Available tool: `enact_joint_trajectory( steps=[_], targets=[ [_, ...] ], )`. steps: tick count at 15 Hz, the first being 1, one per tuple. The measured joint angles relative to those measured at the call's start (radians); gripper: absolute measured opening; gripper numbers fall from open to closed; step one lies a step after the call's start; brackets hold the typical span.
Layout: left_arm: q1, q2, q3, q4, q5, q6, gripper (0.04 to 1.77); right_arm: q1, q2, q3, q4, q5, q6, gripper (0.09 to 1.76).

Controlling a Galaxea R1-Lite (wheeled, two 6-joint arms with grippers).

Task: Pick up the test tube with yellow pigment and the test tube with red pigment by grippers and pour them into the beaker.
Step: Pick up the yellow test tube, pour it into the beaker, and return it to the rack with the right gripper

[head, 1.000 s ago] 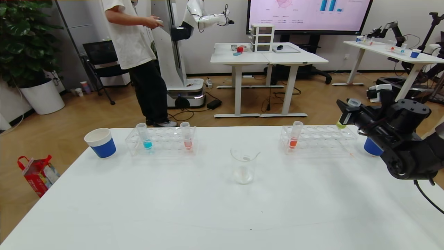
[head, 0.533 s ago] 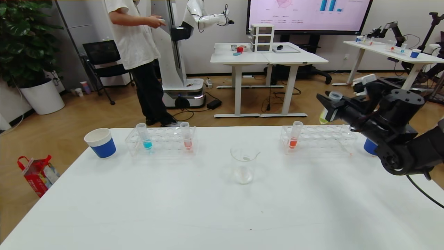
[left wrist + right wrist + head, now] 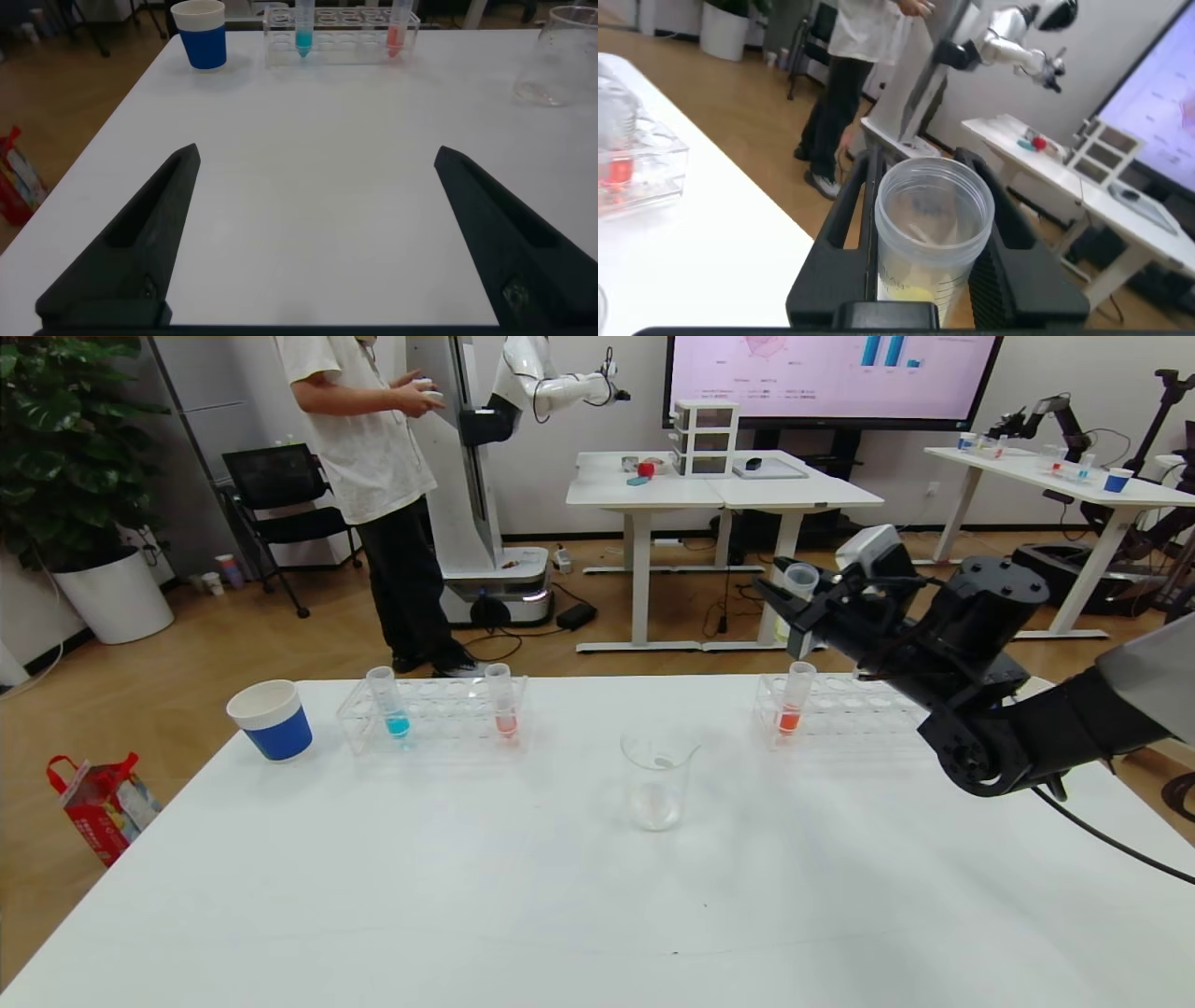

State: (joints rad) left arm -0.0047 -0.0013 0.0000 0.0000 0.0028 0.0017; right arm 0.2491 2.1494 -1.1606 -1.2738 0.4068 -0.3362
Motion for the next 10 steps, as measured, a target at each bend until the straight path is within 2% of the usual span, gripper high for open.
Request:
enact_joint_trajectory(
  steps=[3,5,10],
  targets=[
    [0.0,0.0,0.0,0.0,0.0,0.0,1.75,0.08,0.044,-0.044,-0.047,0.066,-0.099,0.53],
    [0.0,0.0,0.0,0.0,0.0,0.0,1.75,0.11,0.072,-0.054,-0.082,0.073,-0.151,0.53],
    [0.0,0.0,0.0,0.0,0.0,0.0,1.75,0.102,0.126,-0.053,-0.126,0.229,-0.326,0.53]
  ],
)
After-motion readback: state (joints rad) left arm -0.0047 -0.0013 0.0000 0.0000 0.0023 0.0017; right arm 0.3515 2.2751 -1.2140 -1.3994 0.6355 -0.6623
